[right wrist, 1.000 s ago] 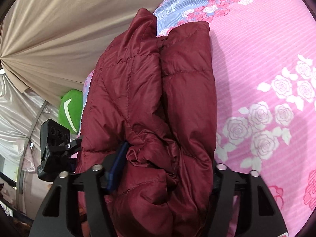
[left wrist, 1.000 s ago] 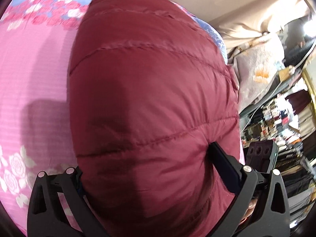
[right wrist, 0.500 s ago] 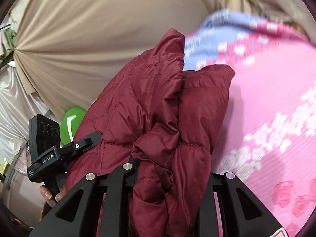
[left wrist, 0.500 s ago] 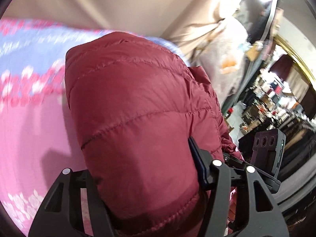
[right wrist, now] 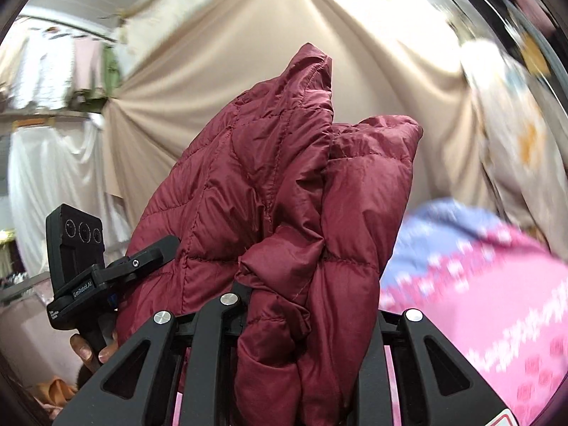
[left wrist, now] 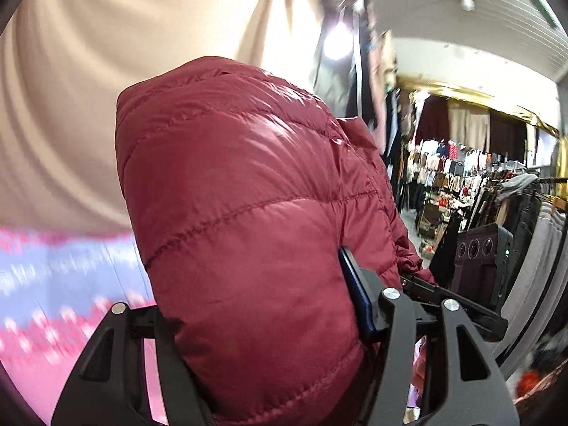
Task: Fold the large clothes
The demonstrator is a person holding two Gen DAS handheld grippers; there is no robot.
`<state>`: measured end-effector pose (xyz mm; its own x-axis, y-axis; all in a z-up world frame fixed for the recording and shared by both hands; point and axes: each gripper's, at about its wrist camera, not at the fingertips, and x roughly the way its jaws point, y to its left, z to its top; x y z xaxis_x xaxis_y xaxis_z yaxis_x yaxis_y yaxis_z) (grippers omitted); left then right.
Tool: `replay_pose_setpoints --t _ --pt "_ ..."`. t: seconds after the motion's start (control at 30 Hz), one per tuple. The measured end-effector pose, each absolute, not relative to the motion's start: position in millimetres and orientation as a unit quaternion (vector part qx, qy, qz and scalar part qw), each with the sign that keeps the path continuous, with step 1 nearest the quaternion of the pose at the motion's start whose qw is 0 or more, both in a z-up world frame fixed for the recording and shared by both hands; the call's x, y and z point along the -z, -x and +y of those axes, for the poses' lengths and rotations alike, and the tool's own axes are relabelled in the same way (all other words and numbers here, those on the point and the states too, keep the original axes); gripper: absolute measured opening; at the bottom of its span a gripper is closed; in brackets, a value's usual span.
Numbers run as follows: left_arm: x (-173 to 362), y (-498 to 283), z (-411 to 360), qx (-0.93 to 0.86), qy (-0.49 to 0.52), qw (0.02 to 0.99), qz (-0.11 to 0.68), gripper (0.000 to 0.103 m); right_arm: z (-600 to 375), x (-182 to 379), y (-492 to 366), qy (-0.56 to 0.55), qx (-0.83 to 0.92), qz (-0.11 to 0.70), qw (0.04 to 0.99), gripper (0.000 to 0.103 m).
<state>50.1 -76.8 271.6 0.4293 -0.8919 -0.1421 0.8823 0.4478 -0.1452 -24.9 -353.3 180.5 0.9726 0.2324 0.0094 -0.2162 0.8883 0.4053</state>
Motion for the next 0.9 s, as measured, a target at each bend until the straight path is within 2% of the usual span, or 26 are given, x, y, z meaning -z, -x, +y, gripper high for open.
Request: replay_pose_setpoints --t 0.27,0.47,0.7,0.9 --pt "-311 -20 13 0.506 0.017 0.862 -0.010 0.065 -286 -242 31 -0.152 -0.184 -0.054 0.970 0.023" --pt "-308 -36 70 0.472 0.014 0.881 -0.027 0.068 -240 -258 -9 -0.132 -0.221 -0.043 0.965 0.023" --pt "-256 -116 105 0.450 0.035 0.891 0.037 0.069 -206 -214 -96 -0.178 -0.238 0.043 0.954 0.024" --pt "-166 -212 100 0.431 0.055 0.885 0.166 0.065 -192 -119 -178 -0.229 -0.203 0.151 0.940 0.023"
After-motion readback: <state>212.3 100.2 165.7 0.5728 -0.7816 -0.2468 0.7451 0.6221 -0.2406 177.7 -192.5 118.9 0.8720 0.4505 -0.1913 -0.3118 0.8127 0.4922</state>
